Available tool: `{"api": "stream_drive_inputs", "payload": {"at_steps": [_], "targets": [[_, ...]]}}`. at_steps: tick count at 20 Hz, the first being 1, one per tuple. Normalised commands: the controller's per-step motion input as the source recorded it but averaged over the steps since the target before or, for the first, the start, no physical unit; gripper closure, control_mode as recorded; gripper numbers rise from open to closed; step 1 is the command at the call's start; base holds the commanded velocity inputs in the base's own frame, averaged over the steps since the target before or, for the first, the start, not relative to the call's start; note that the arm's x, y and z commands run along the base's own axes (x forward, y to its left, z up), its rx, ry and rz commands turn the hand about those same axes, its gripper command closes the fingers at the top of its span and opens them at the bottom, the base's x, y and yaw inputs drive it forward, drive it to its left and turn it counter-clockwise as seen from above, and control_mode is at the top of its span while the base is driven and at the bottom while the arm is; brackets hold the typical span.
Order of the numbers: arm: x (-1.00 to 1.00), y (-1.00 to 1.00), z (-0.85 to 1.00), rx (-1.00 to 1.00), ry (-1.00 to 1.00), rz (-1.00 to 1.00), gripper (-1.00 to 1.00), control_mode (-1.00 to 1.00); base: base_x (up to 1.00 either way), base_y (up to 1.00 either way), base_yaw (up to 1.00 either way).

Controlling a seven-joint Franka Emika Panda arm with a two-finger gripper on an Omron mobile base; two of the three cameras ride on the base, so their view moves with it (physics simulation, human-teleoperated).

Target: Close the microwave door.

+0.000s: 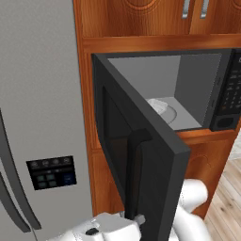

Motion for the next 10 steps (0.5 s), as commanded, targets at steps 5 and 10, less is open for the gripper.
{"api": "stream_drive_inputs", "payload": {"at_steps": [5,10], "targets": [[0.06,-0.67,-0.03,-0.12,-0.01,-0.06,-1.00,-1.00,0.00,0.00,0.00],[0.00,-0.84,0.00,-0.08,-0.06,-0.01,-1.00,-1.00,0.00,0.00,0.00]]}}
